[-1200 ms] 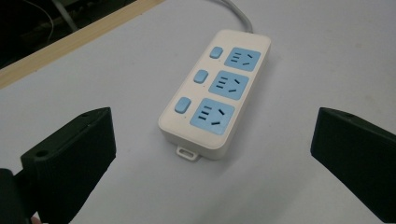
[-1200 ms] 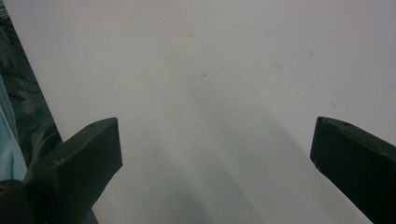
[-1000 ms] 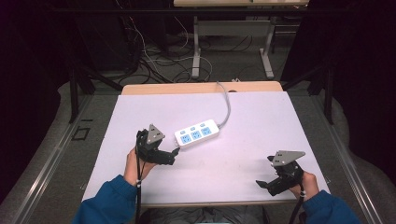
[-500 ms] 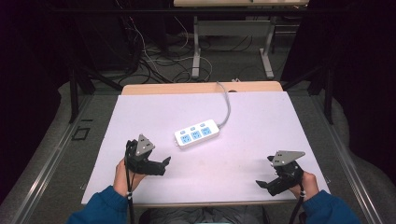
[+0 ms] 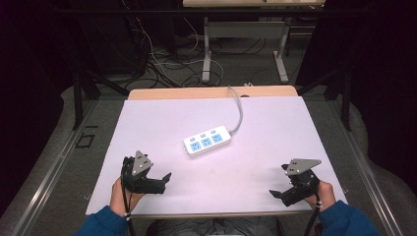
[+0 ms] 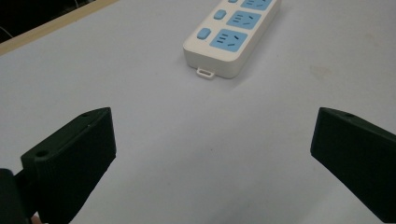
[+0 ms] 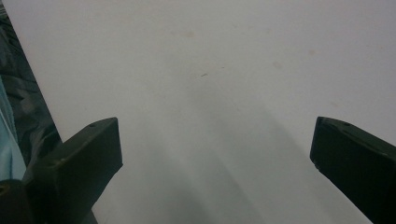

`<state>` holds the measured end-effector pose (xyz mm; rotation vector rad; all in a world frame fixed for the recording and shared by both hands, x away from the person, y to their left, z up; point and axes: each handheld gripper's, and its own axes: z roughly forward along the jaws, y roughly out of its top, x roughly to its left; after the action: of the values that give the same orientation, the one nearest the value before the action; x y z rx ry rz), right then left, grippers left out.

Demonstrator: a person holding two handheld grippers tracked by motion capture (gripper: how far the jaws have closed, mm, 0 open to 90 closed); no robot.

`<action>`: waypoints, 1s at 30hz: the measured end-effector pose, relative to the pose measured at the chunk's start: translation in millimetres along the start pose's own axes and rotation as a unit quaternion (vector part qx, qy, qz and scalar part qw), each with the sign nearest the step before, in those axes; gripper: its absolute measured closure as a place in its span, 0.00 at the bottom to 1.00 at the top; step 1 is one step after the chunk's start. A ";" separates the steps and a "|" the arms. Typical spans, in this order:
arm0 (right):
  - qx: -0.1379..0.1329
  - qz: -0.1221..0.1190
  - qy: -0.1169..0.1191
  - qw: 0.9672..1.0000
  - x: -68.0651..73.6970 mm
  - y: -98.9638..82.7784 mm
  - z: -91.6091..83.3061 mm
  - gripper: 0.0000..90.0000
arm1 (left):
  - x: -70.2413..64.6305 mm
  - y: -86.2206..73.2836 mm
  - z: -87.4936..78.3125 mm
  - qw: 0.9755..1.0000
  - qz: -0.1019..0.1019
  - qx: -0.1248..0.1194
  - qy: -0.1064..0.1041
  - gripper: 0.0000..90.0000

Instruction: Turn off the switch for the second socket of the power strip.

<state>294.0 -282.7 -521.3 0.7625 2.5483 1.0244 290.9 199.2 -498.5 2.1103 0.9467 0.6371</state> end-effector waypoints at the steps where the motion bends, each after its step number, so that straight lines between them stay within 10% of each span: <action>1: -0.001 0.001 0.000 1.000 0.3 0.1 0.2 0.02 | -0.5 -1.7 -1.1 1.000 -0.001 0.000 0.000 0.00; 30: 0.002 0.002 -0.006 1.000 0.5 0.1 0.4 0.02 | 2.5 -34.3 -24.3 1.000 0.005 -0.009 0.012 0.00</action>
<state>293.8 -282.1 -521.5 0.7724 2.5399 1.0143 261.6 227.2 -509.9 2.0970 0.9392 0.6752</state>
